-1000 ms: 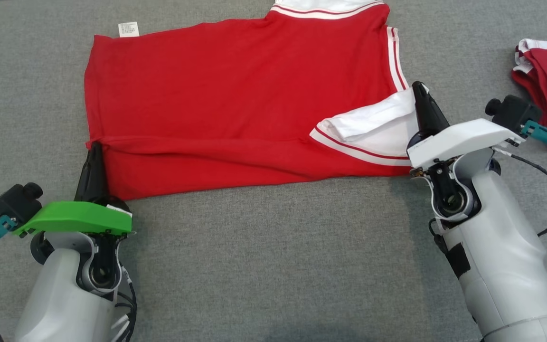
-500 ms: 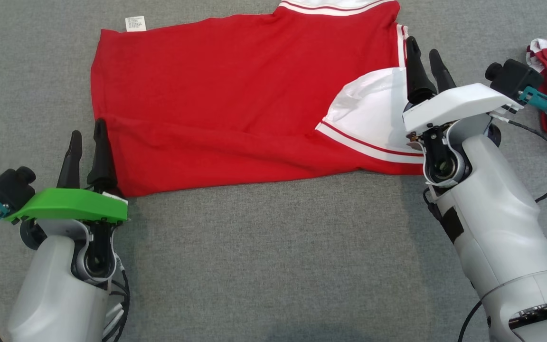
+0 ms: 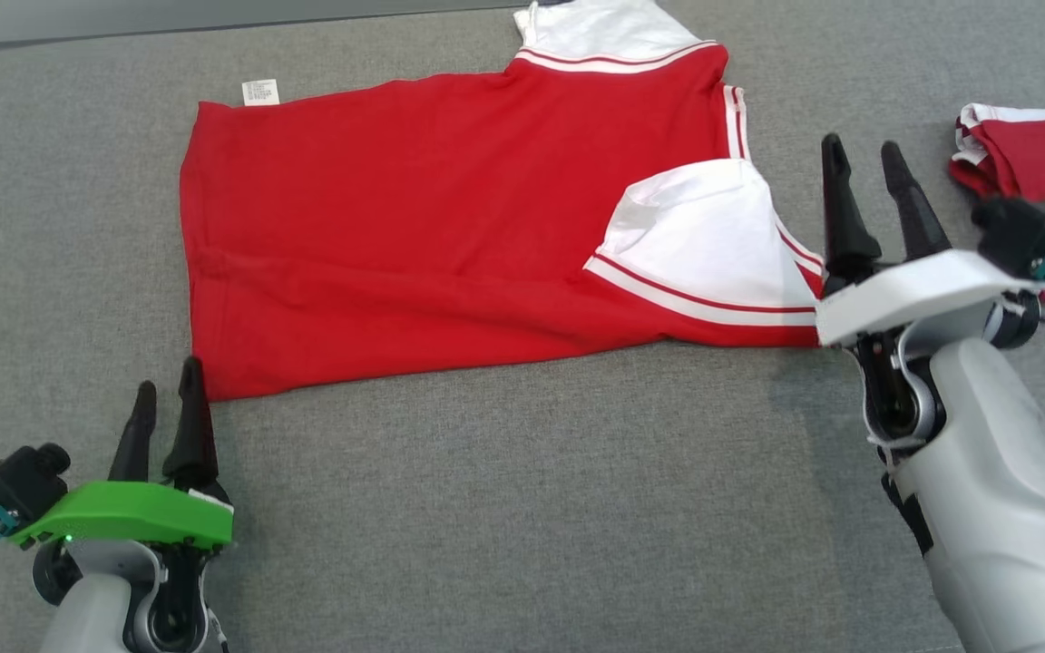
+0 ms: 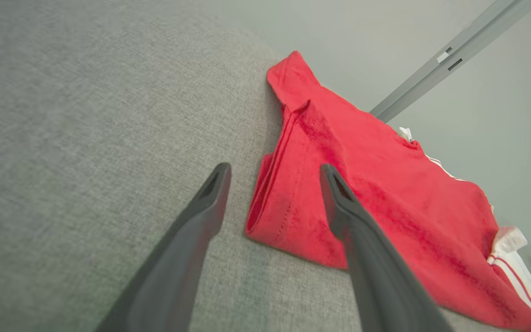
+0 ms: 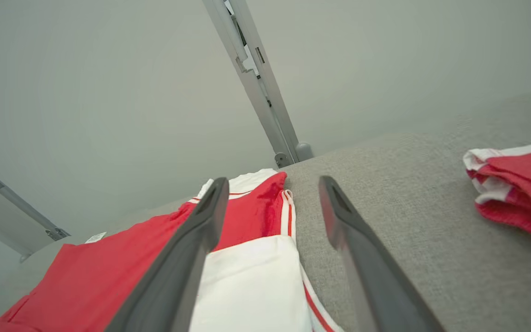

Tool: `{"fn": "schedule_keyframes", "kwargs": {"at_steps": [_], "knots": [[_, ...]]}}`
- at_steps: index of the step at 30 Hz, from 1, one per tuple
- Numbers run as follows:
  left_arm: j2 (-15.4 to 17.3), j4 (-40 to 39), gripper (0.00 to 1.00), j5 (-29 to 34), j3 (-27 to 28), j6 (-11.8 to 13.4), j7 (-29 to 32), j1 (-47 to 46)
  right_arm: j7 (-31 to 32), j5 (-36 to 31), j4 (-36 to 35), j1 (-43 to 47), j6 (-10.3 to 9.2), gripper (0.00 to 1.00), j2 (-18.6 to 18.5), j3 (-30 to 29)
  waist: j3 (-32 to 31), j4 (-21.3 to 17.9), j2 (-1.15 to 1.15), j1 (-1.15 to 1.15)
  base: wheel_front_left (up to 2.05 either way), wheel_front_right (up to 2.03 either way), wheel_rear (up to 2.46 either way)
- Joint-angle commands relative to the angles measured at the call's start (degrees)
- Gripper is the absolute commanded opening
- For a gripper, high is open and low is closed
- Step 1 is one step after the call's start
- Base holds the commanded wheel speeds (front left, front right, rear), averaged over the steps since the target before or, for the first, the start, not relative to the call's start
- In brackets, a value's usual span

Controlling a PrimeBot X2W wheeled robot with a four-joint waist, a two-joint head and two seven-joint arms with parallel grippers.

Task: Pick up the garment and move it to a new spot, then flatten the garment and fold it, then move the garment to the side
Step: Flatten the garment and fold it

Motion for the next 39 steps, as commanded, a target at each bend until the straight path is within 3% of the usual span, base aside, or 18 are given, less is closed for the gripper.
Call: {"fn": "schedule_keyframes", "kwargs": {"at_steps": [1,14,15,16,17,19,20,26,39], "knots": [[0.52,-0.04,1.0,-0.42,-0.35,-0.14,0.86,1.18,-0.23,-1.53,-1.44,2.39,0.01,1.0,0.12,-0.57,-0.85,-0.41,0.0,0.0,0.0,0.0,0.0],[0.78,4.19,1.0,-3.47,0.1,3.46,6.72,0.28,0.86,-8.88,-11.5,15.63,0.01,1.0,3.75,-1.97,-0.44,-3.91,0.0,0.0,0.0,0.0,0.0],[0.74,4.45,0.95,-3.46,0.14,3.52,6.79,0.03,1.25,-9.3,-11.76,16.02,0.01,1.0,3.81,-1.98,-0.31,-4.14,0.0,0.0,0.0,0.0,0.0],[0.65,4.71,0.75,-3.47,0.1,3.58,6.83,-0.24,1.71,-9.84,-12.04,16.5,0.01,1.0,3.96,-1.89,-0.18,-4.4,0.0,0.0,0.0,0.0,0.0],[0.69,4.94,0.41,-3.24,-0.22,3.5,7.1,-0.38,2.08,-10.31,-12.19,16.85,0.01,1.0,4.08,-2.0,-0.11,-4.54,0.0,0.0,0.0,0.0,0.0],[0.6,5.25,0.17,-2.85,-0.92,3.2,7.53,-0.56,3.14,-10.97,-12.19,17.44,0.01,1.0,4.32,-2.33,0.05,-4.71,0.0,0.0,0.0,0.0,0.0],[0.51,5.31,0.0,-2.61,-1.39,2.96,7.77,-0.58,3.86,-11.31,-11.91,17.69,0.01,1.0,4.45,-2.63,0.11,-4.76,0.0,0.0,0.0,0.0,0.0],[0.56,3.2,0.0,-2.15,-2.1,2.42,6.9,0.05,7.04,-12.91,-9.04,17.68,0.01,1.0,5.35,-4.24,0.26,-3.75,0.0,0.0,0.0,0.0,0.0],[1.7,-0.76,0.0,-1.42,-1.71,3.75,5.54,1.69,8.05,-11.47,1.7,12.08,0.01,1.0,5.85,-4.63,-0.34,-0.26,0.0,0.0,0.0,0.0,0.0]]}}
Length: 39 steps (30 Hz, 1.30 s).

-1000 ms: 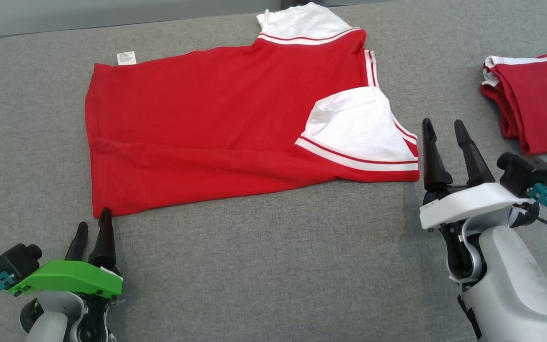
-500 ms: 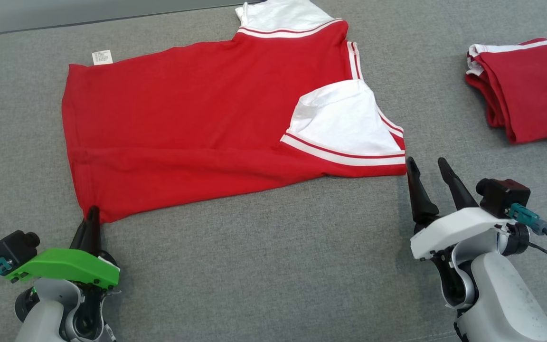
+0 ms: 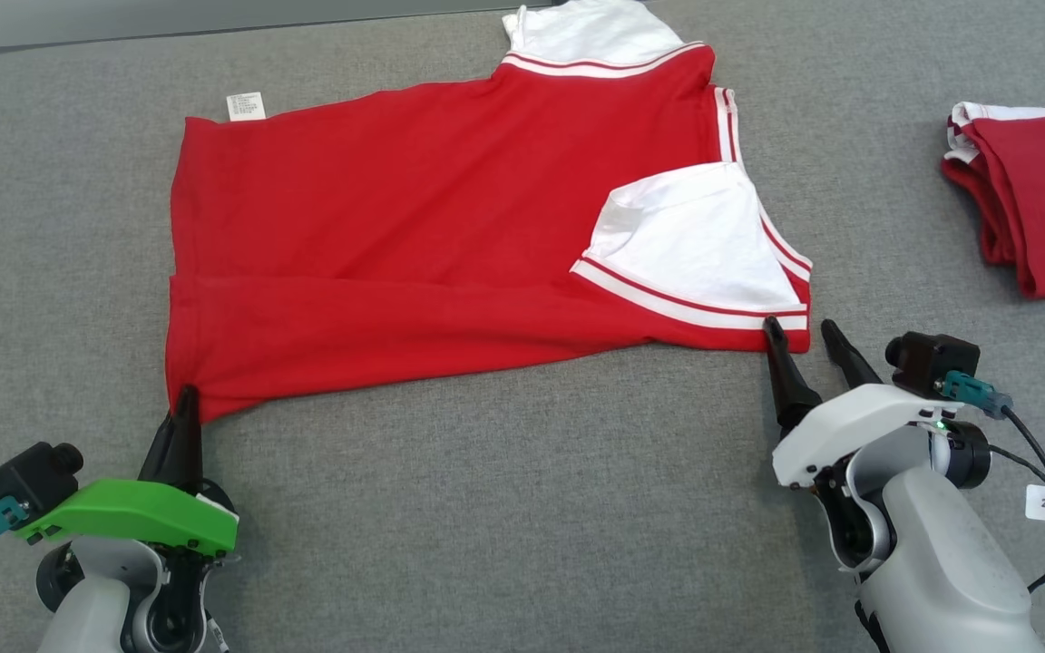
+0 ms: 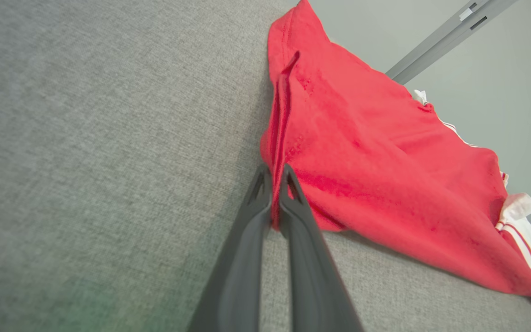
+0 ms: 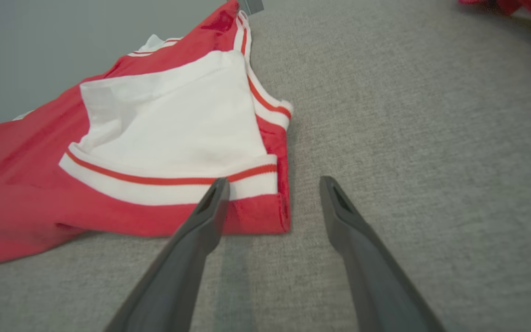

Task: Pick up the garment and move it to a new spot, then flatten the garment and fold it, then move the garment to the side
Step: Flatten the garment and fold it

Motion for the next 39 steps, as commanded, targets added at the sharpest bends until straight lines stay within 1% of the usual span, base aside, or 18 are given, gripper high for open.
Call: {"fn": "schedule_keyframes", "kwargs": {"at_steps": [1,2,3,4,5,7,10,14,17,20,24,27,30,33,36,39], "knots": [[0.19,-0.04,0.0,0.23,0.01,0.38,-0.08,0.68,0.36,0.84,1.68,-1.33,-0.01,1.0,-0.06,0.29,-0.35,0.42,0.0,0.0,0.0,0.0,0.0],[0.2,-0.05,0.0,0.27,-0.06,0.37,-0.03,0.66,0.63,1.32,2.93,-2.0,0.0,1.0,-0.04,0.82,-0.41,0.51,0.0,0.0,0.0,0.0,0.0],[0.19,-0.04,0.0,0.38,-0.23,0.33,0.0,0.61,0.9,2.22,4.05,-2.59,0.0,0.86,0.0,1.53,-0.51,0.62,0.0,0.0,0.0,0.0,0.0],[0.18,-0.03,0.0,0.44,-0.4,0.21,-0.05,0.54,1.2,3.67,5.03,-3.07,0.0,0.49,0.01,2.35,-0.67,0.72,0.0,0.0,0.0,0.0,0.0],[0.07,-0.09,0.0,0.45,-0.56,0.01,-0.12,0.51,1.44,4.65,5.8,-3.48,0.0,0.0,0.0,3.07,-0.83,0.77,0.0,0.0,0.0,0.0,0.0],[-0.1,-0.18,0.0,0.45,-0.78,-0.31,-0.39,0.58,1.41,5.51,6.87,-4.28,0.0,0.0,-0.03,3.73,-1.25,0.72,0.0,0.0,0.0,0.0,0.0],[-0.16,-0.33,0.0,0.56,-0.88,-0.53,-1.03,1.1,0.52,7.75,6.63,-5.05,-0.01,0.0,-0.17,3.66,-2.14,0.48,0.0,0.0,0.0,0.0,0.0],[0.07,-1.25,0.0,0.71,-1.27,-0.88,-1.54,2.27,0.51,9.71,3.68,-3.38,-0.01,0.0,-2.53,3.36,-3.58,0.06,0.0,0.0,0.0,0.0,0.0],[0.24,-2.64,0.0,0.68,-1.6,-1.01,-1.69,4.1,1.99,11.02,-0.48,-0.33,-0.01,0.0,-4.47,3.45,-4.56,-0.14,0.0,0.0,0.0,0.0,0.0],[0.37,-4.7,0.0,0.73,-2.27,-0.98,-1.3,6.82,4.15,12.09,-6.3,4.22,-0.01,0.0,-6.28,3.18,-5.2,-0.27,0.0,0.0,0.0,0.0,0.0],[0.67,-7.83,0.0,1.38,-3.81,-0.39,-0.14,11.3,7.06,11.65,-14.41,11.64,-0.01,0.0,-7.09,1.82,-5.49,-0.55,0.0,0.0,0.0,0.0,0.0],[1.09,-10.14,0.0,1.83,-4.37,0.42,0.01,14.65,8.64,10.42,-19.58,16.54,-0.01,0.0,-6.22,-0.3,-5.59,-0.72,0.0,0.0,0.0,0.0,0.0],[1.62,-12.78,0.0,2.39,-4.6,1.79,0.34,17.74,10.51,9.3,-24.25,21.17,-0.01,0.0,-4.71,-2.74,-5.56,-0.84,0.0,0.0,0.0,0.0,0.0],[2.22,-14.98,0.0,2.68,-4.68,2.79,0.67,19.88,12.1,8.28,-27.62,24.65,-0.01,0.0,-3.08,-4.4,-5.54,-1.09,0.0,0.0,0.0,0.0,0.0],[2.49,-16.53,0.0,2.46,-4.74,3.7,1.1,21.26,13.24,8.12,-29.33,26.55,-0.01,0.0,-1.8,-5.23,-5.64,-1.41,0.0,0.0,0.0,0.0,0.0],[2.8,-17.34,0.0,2.56,-4.87,4.69,1.88,21.92,13.7,7.4,-29.36,27.4,-0.01,0.0,-0.99,-5.78,-5.8,-1.75,0.0,0.0,0.0,0.0,0.0]]}}
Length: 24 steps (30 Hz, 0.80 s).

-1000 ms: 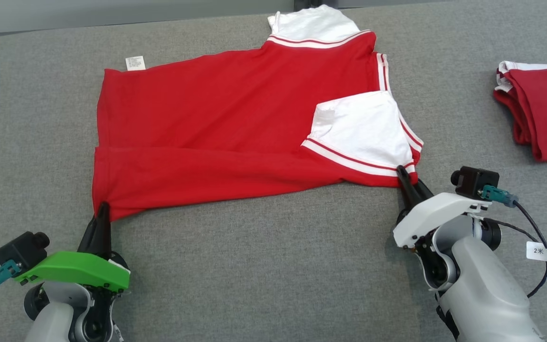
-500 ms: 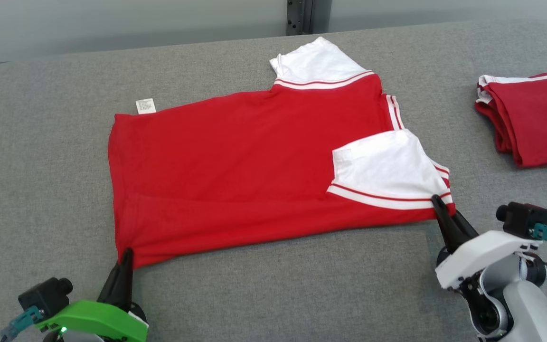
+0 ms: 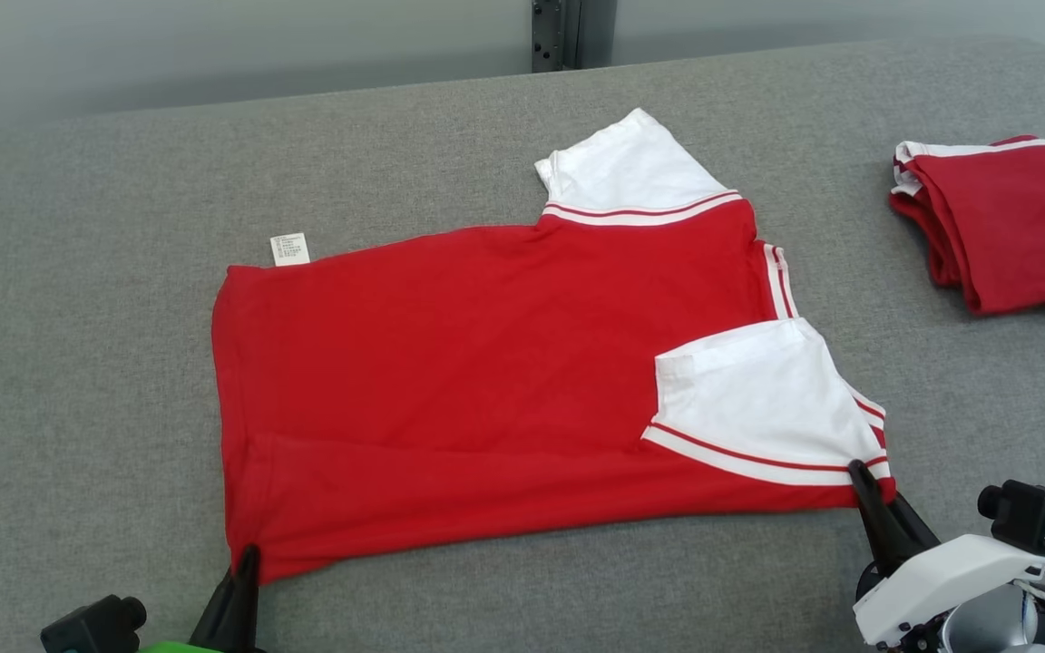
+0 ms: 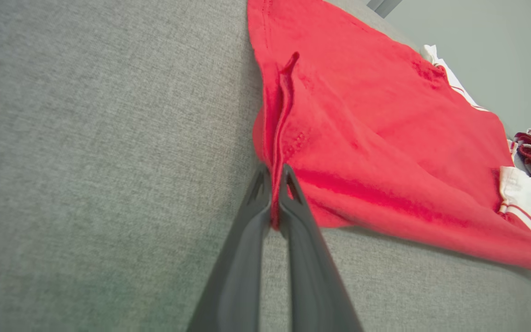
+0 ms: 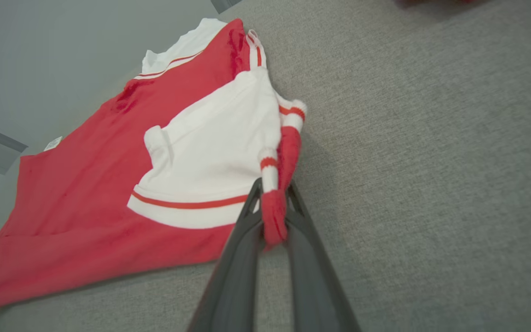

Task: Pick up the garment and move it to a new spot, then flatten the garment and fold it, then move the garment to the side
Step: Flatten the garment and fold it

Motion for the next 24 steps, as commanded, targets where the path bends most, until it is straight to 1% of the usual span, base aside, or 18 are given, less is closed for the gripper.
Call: {"fn": "schedule_keyframes", "kwargs": {"at_steps": [1,2,3,4,9,14,18,22,24], "knots": [[0.53,-0.2,0.0,0.04,0.17,0.49,0.21,0.83,0.25,-0.58,0.18,0.71,-0.01,0.0,0.15,-0.37,-0.1,-0.21,0.0,0.0,0.0,0.0,0.0],[0.68,-0.29,0.3,0.03,0.24,0.65,0.4,0.97,0.31,-0.53,0.34,0.78,-0.01,0.39,0.3,-0.36,-0.12,-0.33,0.0,0.0,0.0,0.0,0.0],[0.82,-0.41,0.57,-0.04,0.39,0.83,0.37,1.16,0.59,-0.48,0.3,0.95,-0.01,1.0,0.39,-0.43,-0.06,-0.49,0.0,0.0,0.0,0.0,0.0],[0.96,-0.4,1.0,-0.16,0.54,1.12,0.5,1.31,0.87,-0.38,0.28,1.12,-0.01,1.0,0.46,-0.39,0.01,-0.63,0.0,0.0,0.0,0.0,0.0],[2.55,-0.79,1.0,0.38,1.95,1.97,0.01,0.59,0.7,-0.62,-1.12,1.21,-0.01,1.0,0.69,-2.15,0.56,-1.53,0.0,0.0,0.0,0.0,0.0],[5.62,-1.71,1.0,2.61,3.13,2.76,0.56,-4.81,-0.62,-2.12,-3.23,-1.5,-0.01,1.0,0.8,-4.22,1.55,-2.35,0.0,0.0,0.0,0.0,0.0],[8.19,-1.26,1.0,4.49,2.61,3.24,3.45,-11.81,-0.11,-3.59,-5.05,-4.14,-0.01,1.0,0.16,-3.19,3.09,-3.03,0.0,0.0,0.0,0.0,0.0],[10.79,1.97,1.0,7.51,0.97,2.96,7.31,-20.11,0.15,-3.71,-5.82,-8.0,0.0,1.0,-0.92,-0.58,5.63,-4.14,0.0,0.0,0.0,0.0,0.0],[11.58,4.01,1.0,8.52,-0.08,2.61,9.03,-23.94,0.26,-3.43,-5.8,-9.77,-0.01,1.0,-1.74,0.43,6.87,-4.64,0.0,0.0,0.0,0.0,0.0]]}}
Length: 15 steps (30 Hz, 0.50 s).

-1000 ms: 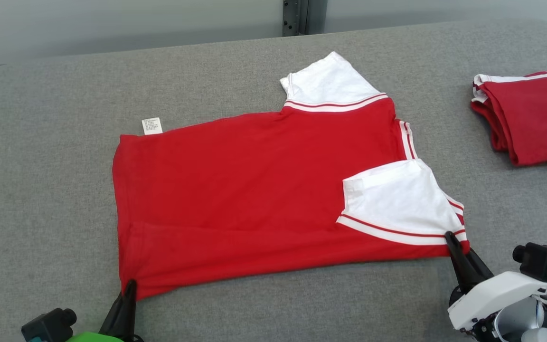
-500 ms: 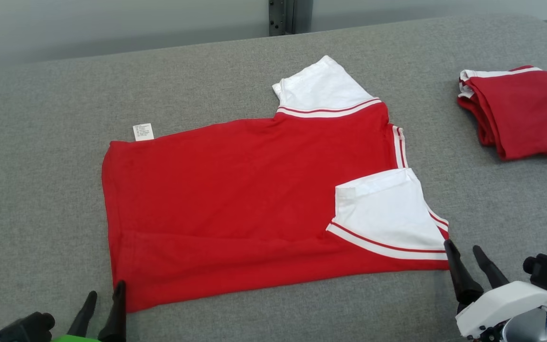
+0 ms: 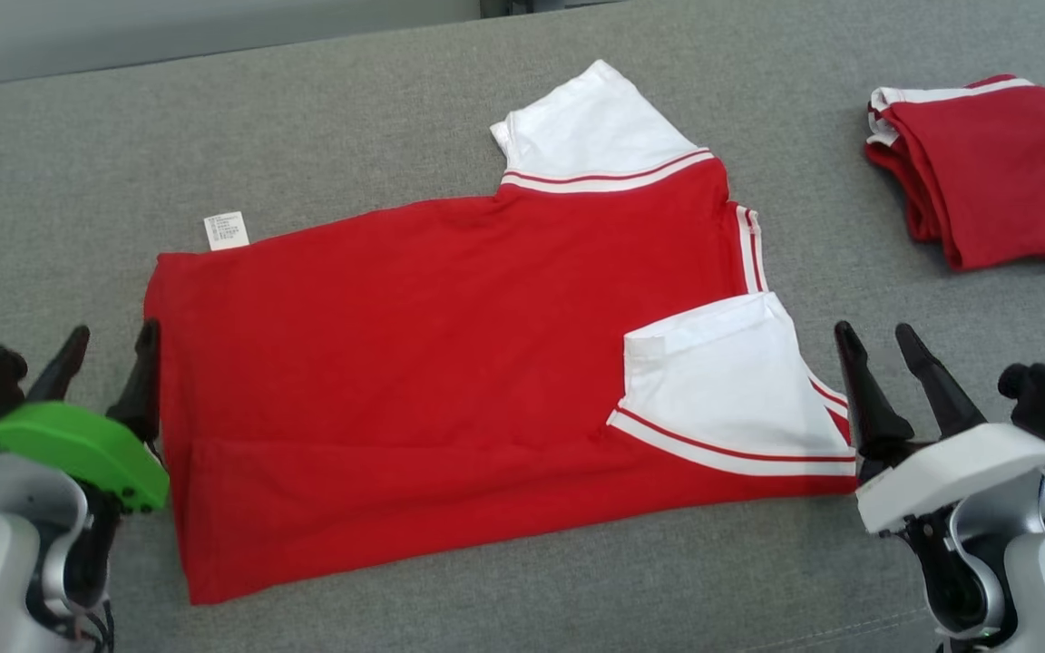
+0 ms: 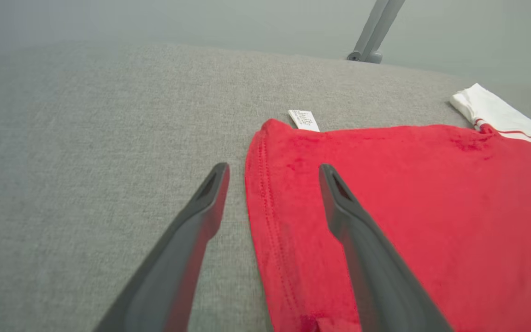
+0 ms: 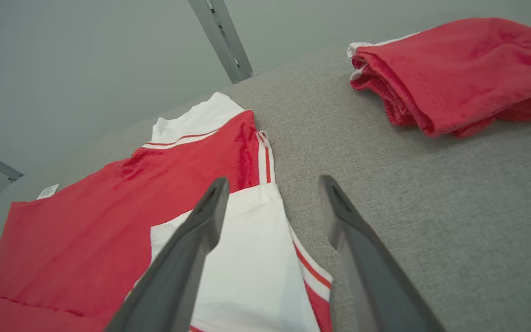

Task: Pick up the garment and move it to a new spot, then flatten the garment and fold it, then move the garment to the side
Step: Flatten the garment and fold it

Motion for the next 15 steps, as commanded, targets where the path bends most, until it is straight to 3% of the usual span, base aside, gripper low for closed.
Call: {"fn": "schedule_keyframes", "kwargs": {"at_steps": [1,8,15], "knots": [[0.64,1.25,1.0,0.64,-0.39,-0.41,0.88,-2.73,0.13,0.38,-0.03,-1.42,-0.01,1.0,-0.78,0.51,2.53,-1.4,0.0,0.0,0.0,0.0,0.0],[2.67,8.7,1.0,4.86,-3.32,-1.1,4.45,-12.68,-0.79,1.1,1.58,-6.38,-0.01,1.0,-2.59,3.72,6.1,-2.66,0.0,0.0,0.0,0.0,0.0],[2.82,12.54,1.0,5.86,-4.92,-2.37,5.35,-16.3,-2.09,2.02,3.34,-8.28,-0.01,1.0,-3.6,5.02,7.15,-2.93,0.0,0.0,0.0,0.0,0.0]]}}
